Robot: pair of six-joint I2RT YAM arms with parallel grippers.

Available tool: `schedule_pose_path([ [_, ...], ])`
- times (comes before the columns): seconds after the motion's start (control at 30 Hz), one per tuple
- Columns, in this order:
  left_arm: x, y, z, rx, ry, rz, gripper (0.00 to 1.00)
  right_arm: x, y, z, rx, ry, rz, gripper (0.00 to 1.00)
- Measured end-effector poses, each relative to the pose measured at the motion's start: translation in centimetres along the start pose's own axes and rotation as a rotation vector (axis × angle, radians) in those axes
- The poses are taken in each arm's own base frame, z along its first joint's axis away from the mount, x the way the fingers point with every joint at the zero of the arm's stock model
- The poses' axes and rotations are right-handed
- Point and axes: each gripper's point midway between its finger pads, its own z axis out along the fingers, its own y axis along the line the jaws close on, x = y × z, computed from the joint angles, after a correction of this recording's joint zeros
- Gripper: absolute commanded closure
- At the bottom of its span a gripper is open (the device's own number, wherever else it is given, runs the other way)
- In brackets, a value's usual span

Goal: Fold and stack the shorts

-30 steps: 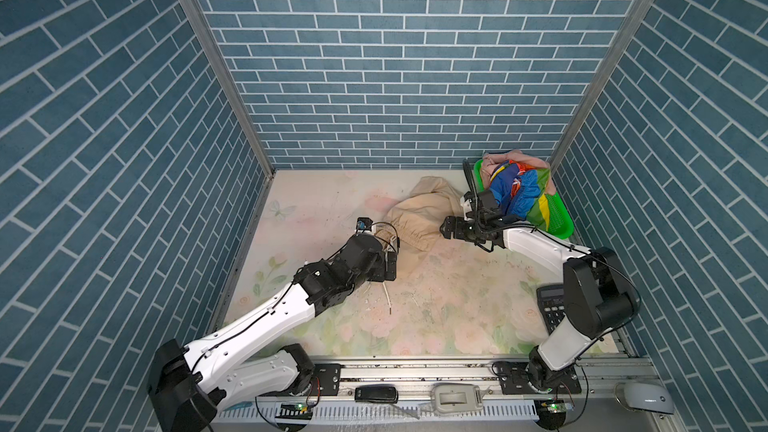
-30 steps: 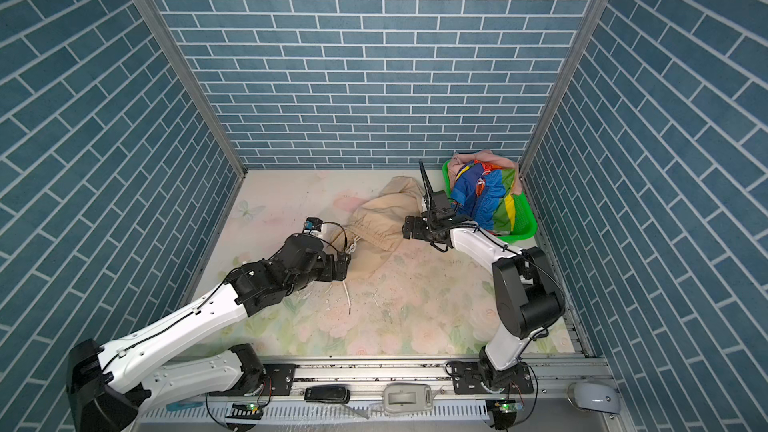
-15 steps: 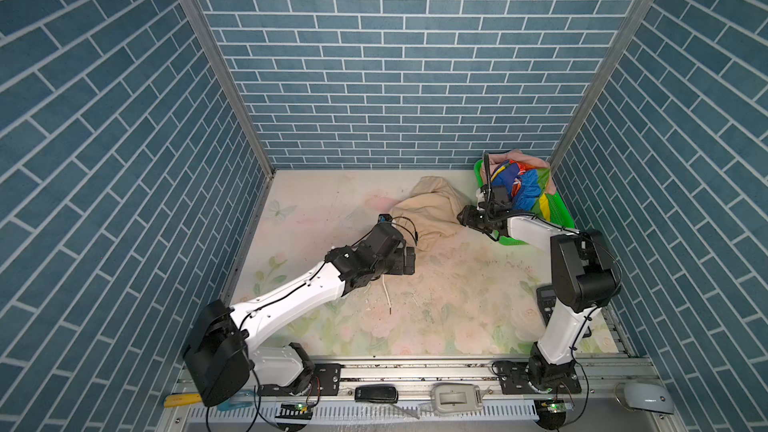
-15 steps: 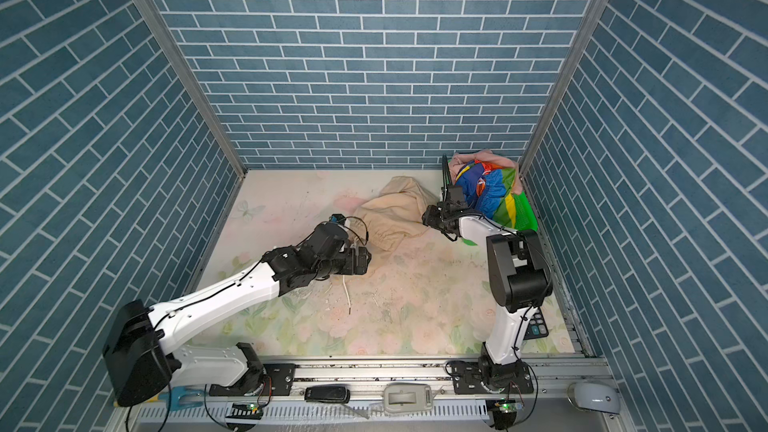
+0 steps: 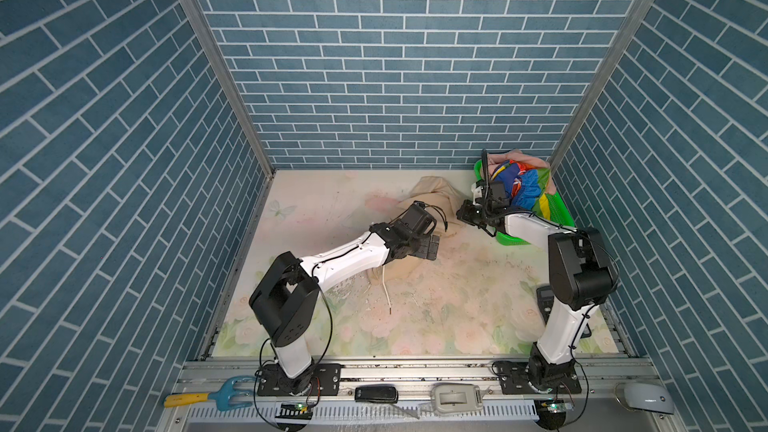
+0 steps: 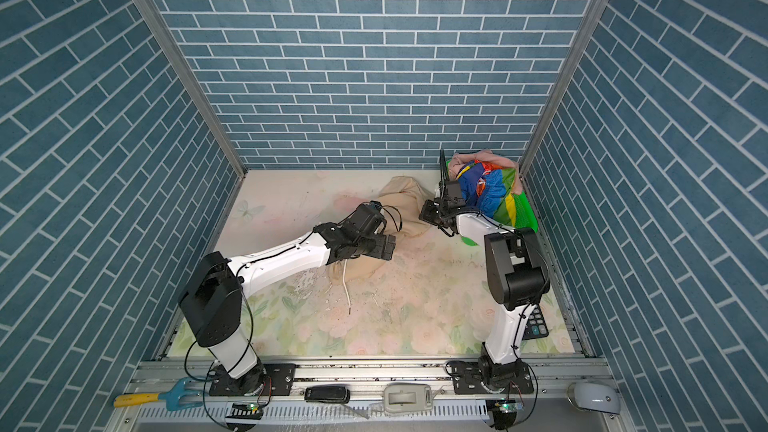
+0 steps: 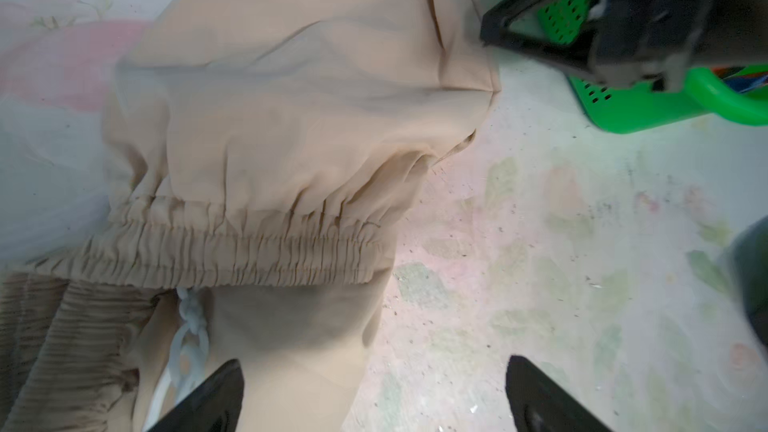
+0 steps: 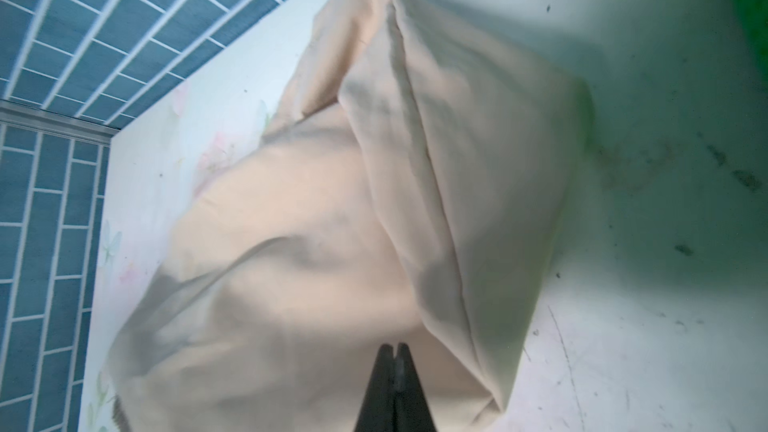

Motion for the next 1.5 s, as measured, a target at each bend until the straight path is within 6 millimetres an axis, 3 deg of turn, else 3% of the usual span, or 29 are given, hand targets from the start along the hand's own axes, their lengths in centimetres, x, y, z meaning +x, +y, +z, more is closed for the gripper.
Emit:
schedule_pose_path([
  [0.2,-1.1,-1.5,2.7,-0.052,-0.019,0.143,0.01,-1.3,1.4,-1.8,-0.029,-0.046,-0.016,1.00],
  [0.47,0.2,-1.3,6.4,-0.155,0.005,0.283,0.06,-0.3,0.1,-1.6,-0.016,-0.020,0.005,1.00],
  [0.57,0.6,-0.9,7.4,-0.185,0.015,0.307,0.10,-0.5,-0.4,-1.7,-0.014,-0.021,0.012,0.94],
  [0.9,-1.1,-0.8,9.6,-0.253,-0.009,0.363,0.56,-0.1,-0.9,-1.9,-0.026,-0.016,0.030,0.85],
  [1.23,-0.1,0.6,11.3,-0.285,0.044,0.375,0.57,0.6,-1.7,-2.1,-0.036,-0.006,0.043,0.83],
  [1.5,-0.8,1.3,10.9,-0.273,0.079,0.385,0.96,0.4,-0.9,-3.0,-0.069,-0.025,0.032,0.80],
])
